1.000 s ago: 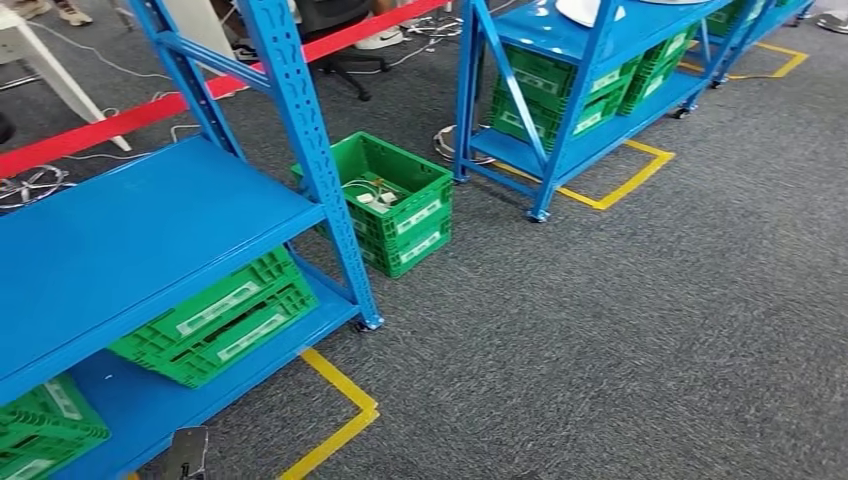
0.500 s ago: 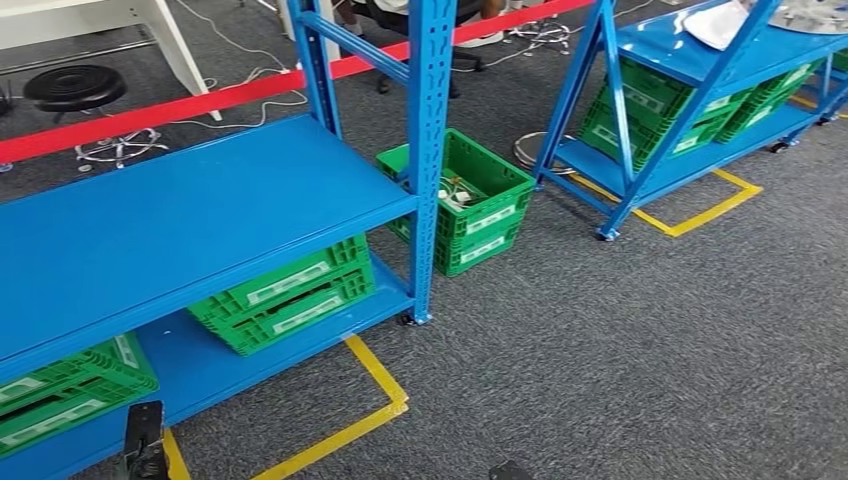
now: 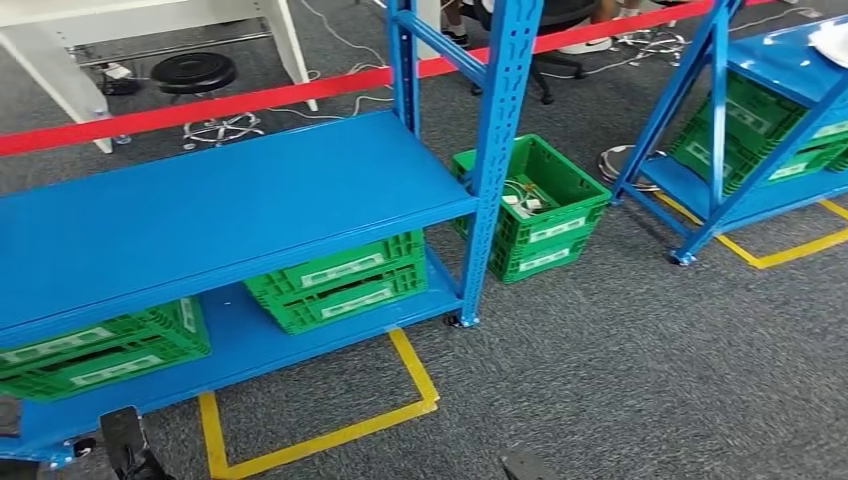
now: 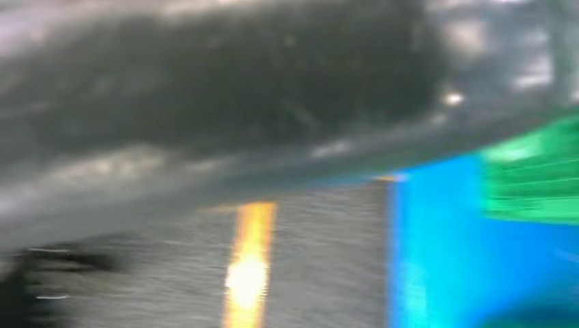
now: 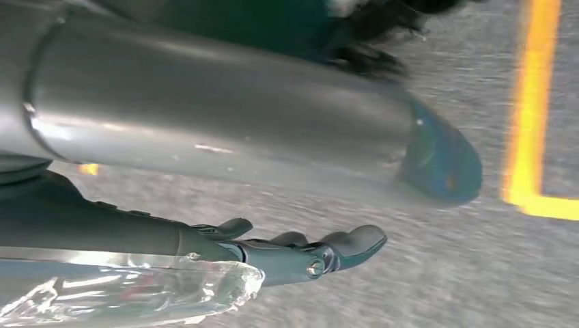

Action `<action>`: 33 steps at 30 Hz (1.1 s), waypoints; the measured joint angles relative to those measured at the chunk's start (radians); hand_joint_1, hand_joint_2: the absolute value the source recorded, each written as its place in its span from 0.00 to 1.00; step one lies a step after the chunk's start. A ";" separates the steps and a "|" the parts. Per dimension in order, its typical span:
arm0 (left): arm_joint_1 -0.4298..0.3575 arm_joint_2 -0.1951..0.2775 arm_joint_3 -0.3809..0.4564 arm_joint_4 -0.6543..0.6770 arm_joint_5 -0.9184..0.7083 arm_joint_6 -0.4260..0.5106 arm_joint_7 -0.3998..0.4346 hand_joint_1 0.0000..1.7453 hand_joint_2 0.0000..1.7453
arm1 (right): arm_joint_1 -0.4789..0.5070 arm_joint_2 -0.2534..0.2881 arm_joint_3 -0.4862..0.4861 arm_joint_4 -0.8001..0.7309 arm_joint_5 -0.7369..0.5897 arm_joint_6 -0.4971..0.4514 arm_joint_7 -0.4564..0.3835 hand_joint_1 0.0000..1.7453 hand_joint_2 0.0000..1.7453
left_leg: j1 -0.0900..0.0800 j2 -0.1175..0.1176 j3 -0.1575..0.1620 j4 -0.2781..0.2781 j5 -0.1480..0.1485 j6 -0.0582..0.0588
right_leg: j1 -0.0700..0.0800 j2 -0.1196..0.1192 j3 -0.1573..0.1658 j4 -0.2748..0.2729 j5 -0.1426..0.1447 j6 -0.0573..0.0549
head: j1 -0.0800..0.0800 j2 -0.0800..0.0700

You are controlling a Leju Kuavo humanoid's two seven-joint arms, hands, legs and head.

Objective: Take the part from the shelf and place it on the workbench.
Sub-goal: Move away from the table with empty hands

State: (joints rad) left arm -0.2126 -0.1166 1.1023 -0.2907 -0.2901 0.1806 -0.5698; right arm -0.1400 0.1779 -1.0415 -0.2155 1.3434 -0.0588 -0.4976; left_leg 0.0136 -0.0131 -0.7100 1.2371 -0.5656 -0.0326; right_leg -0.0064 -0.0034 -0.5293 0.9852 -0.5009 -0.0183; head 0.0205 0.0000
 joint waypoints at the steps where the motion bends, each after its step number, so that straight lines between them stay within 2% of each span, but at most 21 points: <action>1: 0.039 -0.008 0.001 -0.008 0.002 -0.092 -0.040 0.00 0.00 | 0.006 0.000 -0.024 -0.001 -0.063 -0.003 -0.044 0.00 0.00 | 0.001 0.003 -0.008 0.031 -0.008 -0.002 | 0.000 -0.012 0.001 0.000 -0.002 -0.001 | -0.001 0.000; 2: 0.085 -0.013 0.001 -0.020 0.007 -0.198 -0.066 0.00 0.00 | 0.014 0.000 -0.055 -0.003 -0.122 0.001 -0.089 0.00 0.00 | 0.002 0.006 0.002 0.026 0.002 -0.004 | 0.000 -0.023 0.004 0.001 -0.004 0.000 | -0.003 0.000; 4: 0.161 -0.019 0.001 -0.045 0.018 -0.367 -0.075 0.00 0.00 | 0.033 -0.001 -0.111 -0.008 -0.189 0.025 -0.157 0.00 0.00 | 0.003 0.031 0.068 -0.082 0.060 -0.004 | 0.001 -0.044 0.009 0.004 -0.011 0.006 | -0.007 0.000; 6: 0.190 -0.025 0.002 -0.061 0.021 -0.433 -0.076 0.00 0.00 | 0.039 -0.003 -0.148 -0.015 -0.211 0.044 -0.186 0.00 0.00 | -0.004 0.080 0.122 -0.191 0.093 0.003 | 0.010 -0.071 0.009 0.011 -0.021 0.016 | -0.008 0.000; 7: 0.193 -0.027 0.002 -0.066 0.021 -0.442 -0.076 0.00 0.00 | 0.037 -0.003 -0.160 -0.018 -0.216 0.048 -0.191 0.00 0.00 | -0.007 0.094 0.132 -0.215 0.095 0.010 | 0.014 -0.086 0.009 0.013 -0.025 0.021 | -0.007 0.000; 9: 0.196 -0.029 0.002 -0.073 0.021 -0.452 -0.076 0.00 0.00 | 0.027 -0.004 -0.177 -0.022 -0.222 0.055 -0.195 0.00 0.00 | -0.011 0.079 0.130 -0.221 0.093 0.026 | 0.017 -0.112 0.015 0.012 -0.031 0.028 | -0.005 0.000; 10: 0.199 -0.029 0.002 -0.076 0.021 -0.457 -0.076 0.00 0.00 | 0.022 -0.004 -0.182 -0.023 -0.225 0.057 -0.197 0.00 0.00 | -0.010 0.067 0.130 -0.223 0.094 0.032 | 0.015 -0.112 0.017 0.015 -0.036 0.033 | -0.005 0.000; 12: 0.202 -0.029 0.002 -0.082 0.021 -0.463 -0.076 0.00 0.00 | 0.015 -0.004 -0.191 -0.026 -0.228 0.061 -0.200 0.00 0.00 | -0.006 0.044 0.130 -0.227 0.100 0.046 | 0.010 -0.070 -0.003 0.067 -0.074 0.043 | -0.002 0.000; 14: 0.201 -0.031 0.002 -0.086 0.021 -0.467 -0.076 0.00 0.00 | 0.015 -0.004 -0.200 -0.027 -0.230 0.062 -0.201 0.00 0.00 | -0.005 0.019 0.126 -0.227 0.103 0.055 | 0.006 -0.016 -0.062 0.196 -0.143 0.049 | 0.002 0.000; 16: 0.202 -0.033 0.002 -0.087 0.021 -0.469 -0.076 0.00 0.00 | 0.018 -0.004 -0.205 -0.027 -0.230 0.062 -0.201 0.00 0.00 | -0.005 -0.009 0.123 -0.227 0.106 0.057 | 0.006 0.000 -0.115 0.302 -0.177 0.048 | 0.003 0.000; 17: 0.204 -0.033 0.002 -0.088 0.021 -0.469 -0.076 0.00 0.00 | 0.018 -0.004 -0.206 -0.027 -0.230 0.062 -0.201 0.00 0.00 | -0.006 -0.022 0.123 -0.227 0.106 0.057 | 0.006 0.002 -0.120 0.306 -0.165 0.047 | 0.004 0.000; 18: 0.205 -0.033 0.002 -0.088 0.021 -0.469 -0.076 0.00 0.00 | 0.018 -0.004 -0.207 -0.027 -0.231 0.062 -0.201 0.00 0.00 | -0.006 -0.036 0.124 -0.226 0.108 0.056 | 0.006 0.006 -0.104 0.267 -0.133 0.044 | 0.004 0.000; 20: 0.206 -0.035 0.002 -0.091 0.020 -0.475 -0.076 0.00 0.00 | 0.017 -0.003 -0.209 -0.032 -0.246 0.074 -0.201 0.00 0.00 | -0.007 -0.063 0.125 -0.225 0.110 0.051 | 0.004 0.042 -0.042 0.130 -0.059 0.035 | 0.004 0.000; 21: 0.205 -0.037 0.001 -0.095 0.018 -0.479 -0.076 0.00 0.00 | 0.017 -0.002 -0.209 -0.038 -0.261 0.083 -0.202 0.00 0.00 | -0.007 -0.076 0.123 -0.224 0.111 0.047 | 0.003 0.063 -0.016 0.070 -0.037 0.031 | 0.005 0.000; 23: 0.205 -0.041 0.000 -0.102 0.011 -0.483 -0.076 0.00 0.00 | 0.015 0.004 -0.200 -0.056 -0.300 0.100 -0.202 0.00 0.00 | -0.006 -0.097 0.115 -0.224 0.117 0.035 | 0.003 0.084 0.006 0.023 -0.030 0.024 | 0.006 0.000; 25: 0.207 -0.043 -0.001 -0.109 0.002 -0.478 -0.076 0.00 0.00 | 0.011 0.012 -0.183 -0.070 -0.336 0.107 -0.203 0.00 0.00 | -0.004 -0.111 0.108 -0.226 0.123 0.020 | 0.002 0.064 0.011 0.016 -0.023 0.016 | 0.006 0.000; 27: 0.208 -0.046 -0.004 -0.114 -0.002 -0.471 -0.076 0.00 0.00 | 0.008 0.019 -0.163 -0.081 -0.364 0.108 -0.203 0.00 0.00 | -0.007 -0.077 0.092 -0.196 0.099 0.009 | -0.003 0.038 0.013 0.007 -0.015 0.007 | -0.001 0.000; 29: 0.204 -0.048 -0.009 -0.117 -0.003 -0.468 -0.076 0.00 0.50 | 0.011 0.022 -0.147 -0.087 -0.384 0.107 -0.203 0.00 0.00 | -0.007 -0.022 0.046 -0.091 0.036 -0.001 | -0.003 0.008 0.015 0.004 -0.013 0.001 | -0.008 0.000; 31: 0.202 -0.049 -0.016 -0.119 -0.004 -0.468 -0.076 0.00 1.00 | 0.016 0.022 -0.134 -0.090 -0.403 0.107 -0.203 0.00 0.00 | -0.004 0.001 -0.002 0.022 -0.011 -0.008 | 0.000 -0.026 0.014 0.004 -0.015 -0.001 | -0.010 0.000; 32: 0.203 -0.050 -0.019 -0.119 -0.004 -0.469 -0.076 0.00 1.00 | 0.018 0.022 -0.127 -0.091 -0.413 0.107 -0.203 0.00 0.00 | -0.003 0.005 -0.007 0.040 -0.010 -0.010 | 0.000 -0.038 0.014 0.005 -0.016 -0.001 | -0.010 0.000; 33: 0.204 -0.050 -0.020 -0.120 -0.004 -0.468 -0.076 0.00 1.00 | 0.019 0.022 -0.120 -0.093 -0.425 0.107 -0.203 0.00 0.00 | -0.002 0.007 0.009 0.017 0.010 -0.010 | 0.001 -0.047 0.016 0.005 -0.018 0.001 | -0.010 0.000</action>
State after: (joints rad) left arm -0.0085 -0.1661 1.0823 -0.4103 -0.2941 -0.2873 -0.6462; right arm -0.1211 0.1999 -1.1618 -0.3083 0.9189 0.0482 -0.7004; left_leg 0.0115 -0.0057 -0.7014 1.2546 -0.5551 -0.0425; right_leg -0.0058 -0.0505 -0.5136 0.9902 -0.5189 -0.0176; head 0.0107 0.0000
